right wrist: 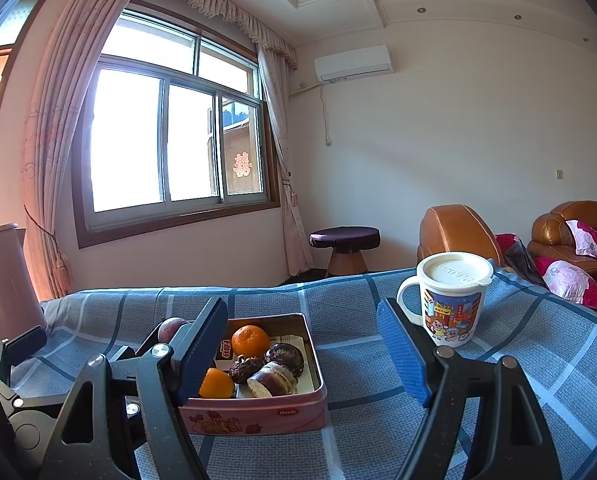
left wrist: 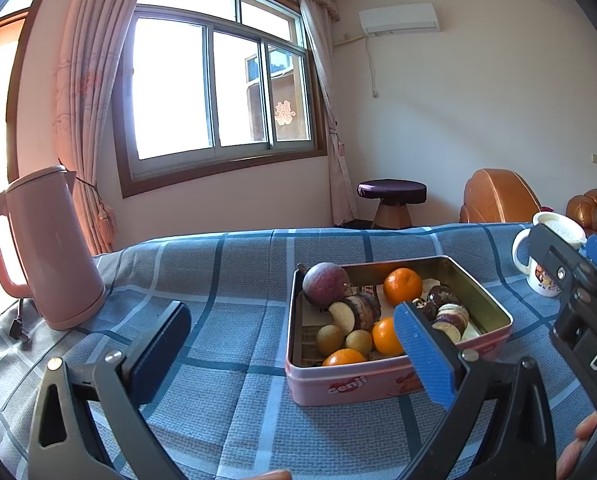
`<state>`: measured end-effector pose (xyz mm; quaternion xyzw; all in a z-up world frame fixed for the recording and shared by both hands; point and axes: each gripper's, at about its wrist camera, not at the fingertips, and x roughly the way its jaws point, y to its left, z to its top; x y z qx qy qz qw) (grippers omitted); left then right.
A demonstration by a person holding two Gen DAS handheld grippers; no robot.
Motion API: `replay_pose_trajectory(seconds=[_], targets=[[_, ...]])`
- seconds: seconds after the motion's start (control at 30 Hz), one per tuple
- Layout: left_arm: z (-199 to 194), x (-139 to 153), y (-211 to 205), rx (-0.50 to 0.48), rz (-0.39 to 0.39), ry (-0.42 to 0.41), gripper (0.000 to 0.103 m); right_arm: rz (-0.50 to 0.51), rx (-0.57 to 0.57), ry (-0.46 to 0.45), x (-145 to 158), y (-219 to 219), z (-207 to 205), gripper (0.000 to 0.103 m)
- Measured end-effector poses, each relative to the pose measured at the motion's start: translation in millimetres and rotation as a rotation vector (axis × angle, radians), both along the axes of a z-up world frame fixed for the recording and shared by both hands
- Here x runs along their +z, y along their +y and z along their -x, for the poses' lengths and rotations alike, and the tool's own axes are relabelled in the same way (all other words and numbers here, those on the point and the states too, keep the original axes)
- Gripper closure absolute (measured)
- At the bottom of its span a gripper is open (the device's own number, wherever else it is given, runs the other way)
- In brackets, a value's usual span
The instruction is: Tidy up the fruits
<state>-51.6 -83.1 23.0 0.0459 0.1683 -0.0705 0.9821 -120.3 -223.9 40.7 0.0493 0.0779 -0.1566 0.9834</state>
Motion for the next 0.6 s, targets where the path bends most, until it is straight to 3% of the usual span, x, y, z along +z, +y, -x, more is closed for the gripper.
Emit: replay_pose_trajectory(seconds=[0.6], targets=[[-4.6, -1.3, 3.1, 0.012, 0.012, 0.028, 0.0, -0.03, -0.036, 0.016, -2.0, -6.1, -1.2, 0.024]])
